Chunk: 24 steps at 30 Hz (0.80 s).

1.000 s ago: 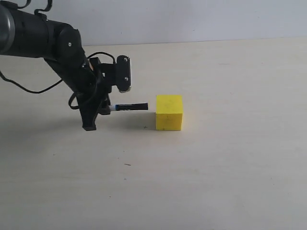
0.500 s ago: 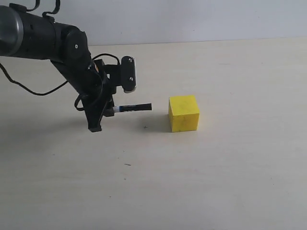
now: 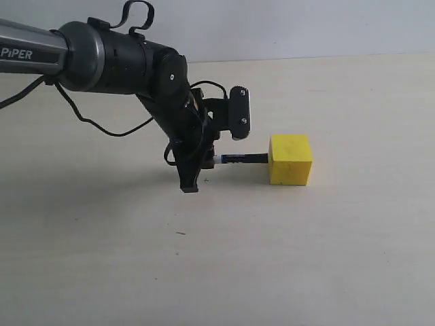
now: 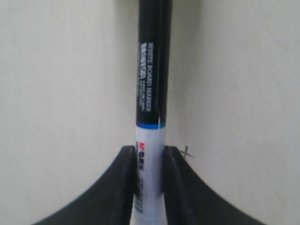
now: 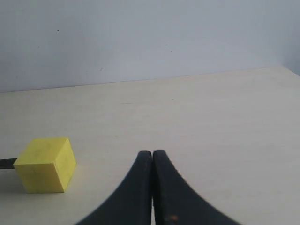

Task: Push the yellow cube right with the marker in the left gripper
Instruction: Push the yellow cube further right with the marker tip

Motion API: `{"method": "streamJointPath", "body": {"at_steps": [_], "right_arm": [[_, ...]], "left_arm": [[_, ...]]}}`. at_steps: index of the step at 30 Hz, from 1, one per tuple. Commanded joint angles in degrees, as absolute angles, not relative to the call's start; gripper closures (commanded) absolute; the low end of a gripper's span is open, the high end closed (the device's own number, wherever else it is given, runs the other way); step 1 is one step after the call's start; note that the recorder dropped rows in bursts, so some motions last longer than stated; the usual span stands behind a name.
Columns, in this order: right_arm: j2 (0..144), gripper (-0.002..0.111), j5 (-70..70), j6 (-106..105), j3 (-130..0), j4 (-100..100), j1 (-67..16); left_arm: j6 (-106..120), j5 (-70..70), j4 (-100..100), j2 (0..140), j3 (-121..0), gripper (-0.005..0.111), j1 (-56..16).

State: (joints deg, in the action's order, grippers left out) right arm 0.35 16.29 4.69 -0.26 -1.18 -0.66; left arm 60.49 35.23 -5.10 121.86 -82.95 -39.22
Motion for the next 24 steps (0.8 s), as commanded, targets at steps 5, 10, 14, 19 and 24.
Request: {"method": "streamJointPath", "body": {"at_steps": [5,10,14,19,24], "right_arm": [[0.00,0.108,16.08,4.50,0.00,-1.51,-0.24],[0.00,0.108,16.08,4.50,0.00,-1.51,-0.24],[0.00,0.108,16.08,4.50,0.00,-1.51,-0.24],[0.00,0.108,16.08,4.50,0.00,-1.51,-0.24],[0.00,0.108,16.08,4.50,0.00,-1.51,-0.24]], "left_arm": [[58.07,40.47,-5.43,122.01,-83.46,0.107,-37.15],[58.03,36.32,-5.83,122.57,-83.73,0.107,-38.94],[58.03,35.42,-6.12,125.39,-87.65,0.107,-42.45],[58.03,39.79,-6.12,126.36,-90.08,0.107,-43.05],[56.14,45.07,-6.12,126.63,-90.08,0.107,-40.42]]}}
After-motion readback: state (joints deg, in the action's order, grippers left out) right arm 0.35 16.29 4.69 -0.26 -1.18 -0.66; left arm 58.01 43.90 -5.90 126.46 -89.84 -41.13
